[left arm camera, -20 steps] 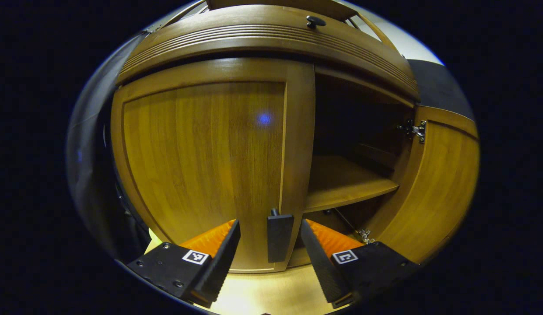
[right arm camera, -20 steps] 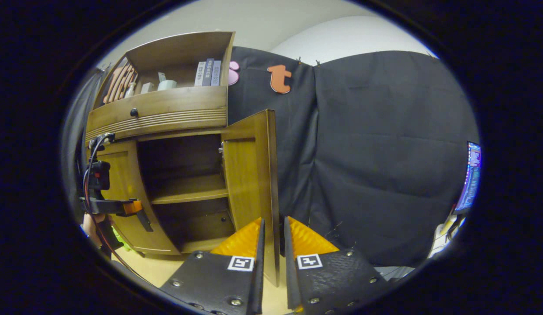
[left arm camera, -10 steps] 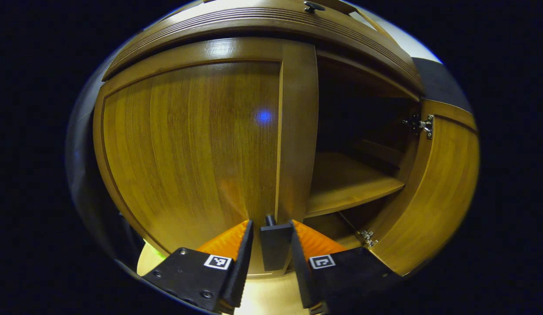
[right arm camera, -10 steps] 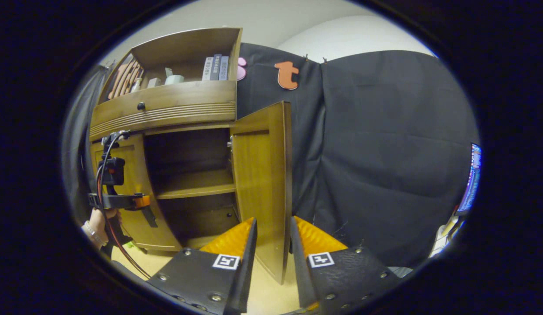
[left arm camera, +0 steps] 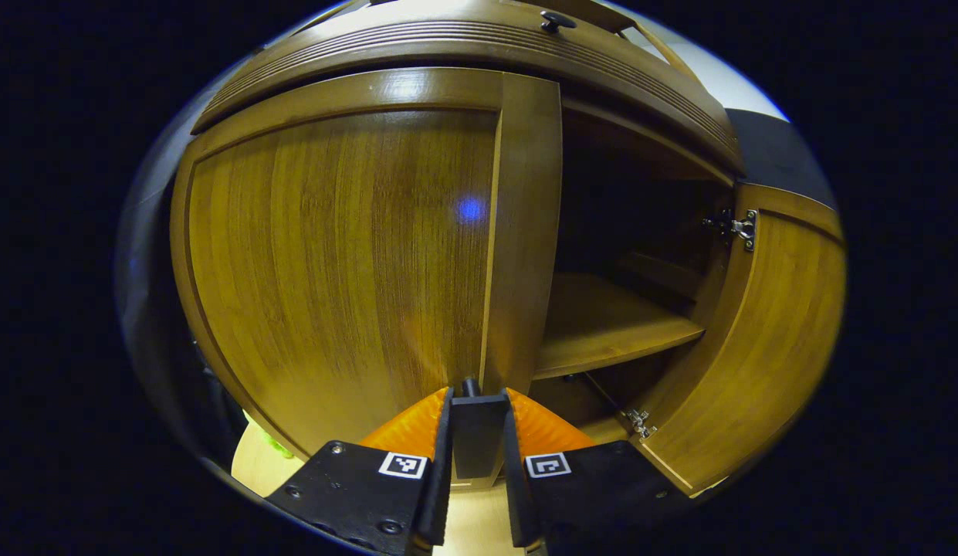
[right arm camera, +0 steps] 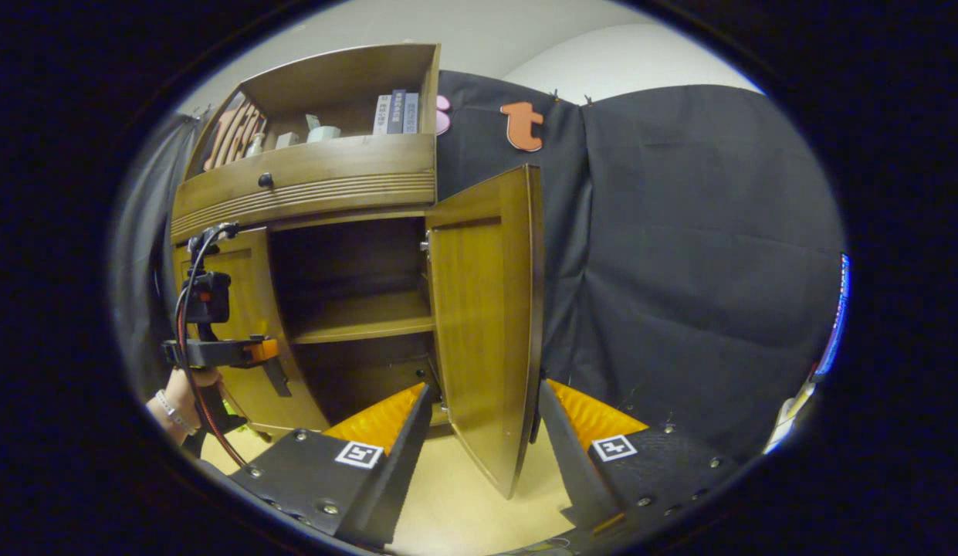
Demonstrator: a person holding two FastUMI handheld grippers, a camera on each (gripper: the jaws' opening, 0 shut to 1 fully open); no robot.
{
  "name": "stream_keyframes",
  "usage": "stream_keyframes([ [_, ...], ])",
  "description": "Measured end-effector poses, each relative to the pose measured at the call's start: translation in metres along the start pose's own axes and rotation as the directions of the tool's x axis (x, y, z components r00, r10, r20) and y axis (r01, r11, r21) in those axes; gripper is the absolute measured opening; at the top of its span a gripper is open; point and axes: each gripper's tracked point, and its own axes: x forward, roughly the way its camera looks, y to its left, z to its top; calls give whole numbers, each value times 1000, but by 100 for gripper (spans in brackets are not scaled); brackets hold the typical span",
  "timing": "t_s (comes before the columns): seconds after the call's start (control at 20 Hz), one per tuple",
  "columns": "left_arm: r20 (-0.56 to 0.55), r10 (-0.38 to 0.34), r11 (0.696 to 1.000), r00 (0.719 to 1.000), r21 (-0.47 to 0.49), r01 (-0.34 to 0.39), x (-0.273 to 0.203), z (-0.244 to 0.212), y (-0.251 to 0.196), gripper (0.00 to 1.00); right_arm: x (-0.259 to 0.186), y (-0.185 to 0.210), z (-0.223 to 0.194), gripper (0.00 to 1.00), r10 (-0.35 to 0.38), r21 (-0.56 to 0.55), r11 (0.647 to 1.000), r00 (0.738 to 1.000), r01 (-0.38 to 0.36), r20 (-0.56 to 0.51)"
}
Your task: Open the right door of the double-door shoe cabinet with the right hand, and open the left door with the left hand.
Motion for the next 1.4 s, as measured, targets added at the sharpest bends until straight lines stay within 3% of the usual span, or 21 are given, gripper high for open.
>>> stream_keyframes([
  [0.6,31,-14,999,999,-37,15,-57,-11,4,33,-3,28,-6,83,159,-37,986,987,-160,-23],
  [1.4,33,27,991,999,-134,-23,-51,-6,7,32,-9,67,-18,83,350,-71,933,934,-354,-67],
])
